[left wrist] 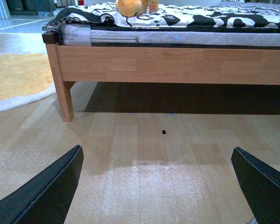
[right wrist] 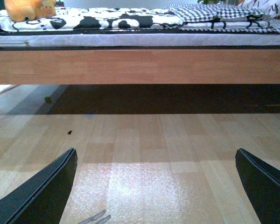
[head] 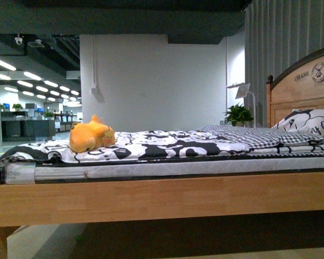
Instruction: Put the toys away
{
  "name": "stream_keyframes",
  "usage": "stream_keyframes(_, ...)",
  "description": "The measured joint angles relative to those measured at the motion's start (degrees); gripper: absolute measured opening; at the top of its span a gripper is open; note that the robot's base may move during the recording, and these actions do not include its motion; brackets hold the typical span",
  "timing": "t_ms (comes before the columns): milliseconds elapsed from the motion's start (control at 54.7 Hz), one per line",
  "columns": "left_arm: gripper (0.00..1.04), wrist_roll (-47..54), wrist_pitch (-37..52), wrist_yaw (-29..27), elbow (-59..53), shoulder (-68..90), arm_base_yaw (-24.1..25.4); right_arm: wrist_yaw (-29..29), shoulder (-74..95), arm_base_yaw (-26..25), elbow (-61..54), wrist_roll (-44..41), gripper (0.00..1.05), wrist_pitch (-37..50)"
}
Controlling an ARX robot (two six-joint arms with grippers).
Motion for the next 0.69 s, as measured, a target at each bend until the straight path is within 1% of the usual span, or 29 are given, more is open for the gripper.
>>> stream_keyframes(695,0.99,0.0,0.0,0.0,0.0,0.0,0.0,0.0,0.0,0.0,0.0,0.0,1.03,0.0)
